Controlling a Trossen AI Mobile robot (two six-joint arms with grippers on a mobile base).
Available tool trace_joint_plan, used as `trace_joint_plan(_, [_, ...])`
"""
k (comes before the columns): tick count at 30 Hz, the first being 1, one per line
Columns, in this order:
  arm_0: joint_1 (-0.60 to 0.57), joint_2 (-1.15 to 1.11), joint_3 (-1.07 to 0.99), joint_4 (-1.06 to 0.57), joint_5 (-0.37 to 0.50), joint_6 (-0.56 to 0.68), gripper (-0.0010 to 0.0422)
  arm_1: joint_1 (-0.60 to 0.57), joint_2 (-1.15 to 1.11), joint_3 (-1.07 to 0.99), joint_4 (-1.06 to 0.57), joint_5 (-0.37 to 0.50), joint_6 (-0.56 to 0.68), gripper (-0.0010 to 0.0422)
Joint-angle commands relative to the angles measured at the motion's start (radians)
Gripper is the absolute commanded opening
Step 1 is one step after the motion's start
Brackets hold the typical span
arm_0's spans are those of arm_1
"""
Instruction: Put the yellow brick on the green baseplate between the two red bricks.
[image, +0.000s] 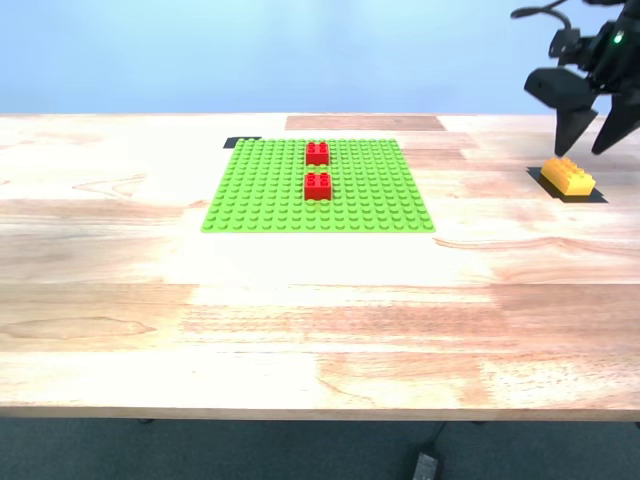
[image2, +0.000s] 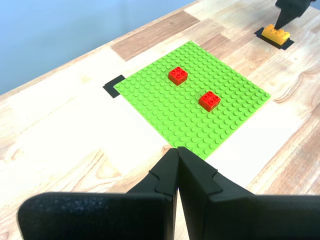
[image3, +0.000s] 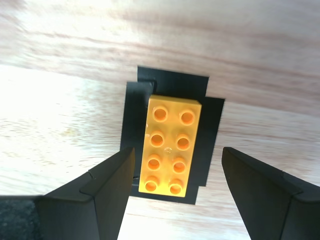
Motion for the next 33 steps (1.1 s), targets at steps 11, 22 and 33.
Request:
trace_joint_plan(11, [0.000,-0.013,0.000,-0.008,-0.001,0.000,0.0000,0.020,0.067,-0.016,0.062,0.028,0.019,0.0228])
trace_joint_plan(22, [0.000,-0.035,0.000,-0.011,0.003,0.000,0.0000,0.020,0.071,-0.018,0.085,0.023,0.021,0.0065])
trace_joint_plan(33, [0.000,-0.048,0.008,-0.021,0.003,0.000,0.0000,0.019,0.007,-0.062,0.120,0.016,-0.008,0.0007])
